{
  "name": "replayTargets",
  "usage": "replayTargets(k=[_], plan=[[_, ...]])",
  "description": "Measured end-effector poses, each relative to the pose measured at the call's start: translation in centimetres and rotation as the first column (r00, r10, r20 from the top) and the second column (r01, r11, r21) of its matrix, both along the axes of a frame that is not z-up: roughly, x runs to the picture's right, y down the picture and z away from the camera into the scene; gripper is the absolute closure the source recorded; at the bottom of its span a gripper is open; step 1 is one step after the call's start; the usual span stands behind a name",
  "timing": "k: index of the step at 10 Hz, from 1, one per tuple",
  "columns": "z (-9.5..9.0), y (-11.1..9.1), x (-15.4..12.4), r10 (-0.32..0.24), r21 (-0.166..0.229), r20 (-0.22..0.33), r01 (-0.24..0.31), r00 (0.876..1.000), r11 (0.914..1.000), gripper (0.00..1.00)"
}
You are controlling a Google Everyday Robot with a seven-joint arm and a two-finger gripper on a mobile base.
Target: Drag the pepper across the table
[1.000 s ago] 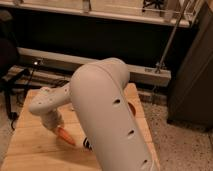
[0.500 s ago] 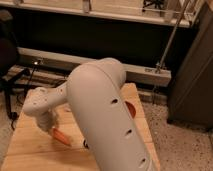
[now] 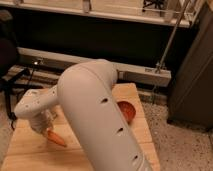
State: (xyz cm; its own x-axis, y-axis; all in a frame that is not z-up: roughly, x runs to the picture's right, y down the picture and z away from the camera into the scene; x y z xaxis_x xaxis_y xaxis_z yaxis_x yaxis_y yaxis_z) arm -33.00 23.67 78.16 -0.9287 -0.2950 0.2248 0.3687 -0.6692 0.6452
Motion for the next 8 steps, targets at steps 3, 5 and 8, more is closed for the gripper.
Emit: replayTargets(k=[3, 5, 8], plan=[[-0.2, 0.5, -1.6, -0.033, 0.000, 0.022, 0.033, 0.999, 0.9995, 0.95], [-0.2, 0.8, -2.6, -0.051, 0.002, 0.033, 0.051, 0.998, 0.9987, 0.95], [-0.6, 1.2, -4.0, -0.070, 0.003, 0.057, 0.070, 0.996, 0.9975, 0.95]])
